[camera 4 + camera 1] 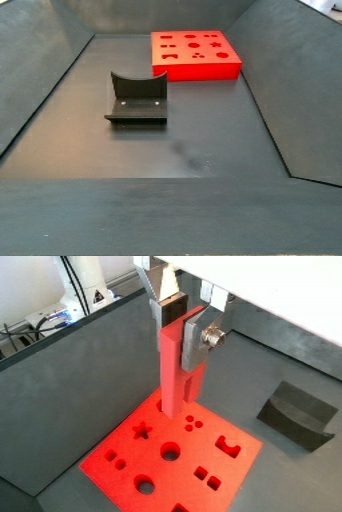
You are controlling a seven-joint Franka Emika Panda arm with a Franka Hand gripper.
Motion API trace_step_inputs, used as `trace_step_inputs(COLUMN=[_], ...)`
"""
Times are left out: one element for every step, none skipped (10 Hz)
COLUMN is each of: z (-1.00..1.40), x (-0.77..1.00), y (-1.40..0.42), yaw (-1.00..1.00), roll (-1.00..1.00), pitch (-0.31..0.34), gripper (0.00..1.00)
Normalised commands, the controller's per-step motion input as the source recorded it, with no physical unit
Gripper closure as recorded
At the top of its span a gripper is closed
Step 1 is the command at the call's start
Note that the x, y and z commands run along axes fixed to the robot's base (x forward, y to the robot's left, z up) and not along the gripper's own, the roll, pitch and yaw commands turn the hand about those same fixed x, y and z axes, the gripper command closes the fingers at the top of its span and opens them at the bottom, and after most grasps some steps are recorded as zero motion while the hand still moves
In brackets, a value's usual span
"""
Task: Pick up the double-square object. Move up. Move to above the board. Insert the double-square object.
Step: Insert the double-square object.
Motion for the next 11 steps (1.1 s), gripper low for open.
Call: trace_step_inputs(z=[-0.12, -0.15, -0.17, -0.19, -0.15, -0.10, -0.10, -0.14, -0.18, -0.39, -0.43], x=[0.16, 0.19, 0.20, 0.14, 0.08, 0.10, 0.13, 0.25, 0.30, 0.38, 0.27], y=[0.00, 0.00, 0.00, 0.00, 0.00, 0.00, 0.00, 0.00, 0.00, 0.00, 0.03], yaw=[-0.21, -0.27, -0.31, -0.33, -0.38, -0.53, -0.63, -0.72, -0.81, -0.77, -0.86], roll=[0.00, 0.00, 0.00, 0.00, 0.00, 0.00, 0.00, 0.00, 0.00, 0.00, 0.00], pitch=[-0.009, -0.004, 0.000, -0.010, -0.013, 0.000, 0.000, 0.000, 0.000, 0.000, 0.000], gripper=[1.00, 1.00, 1.00, 1.00, 1.00, 1.00, 1.00, 1.00, 1.00, 1.00, 1.00])
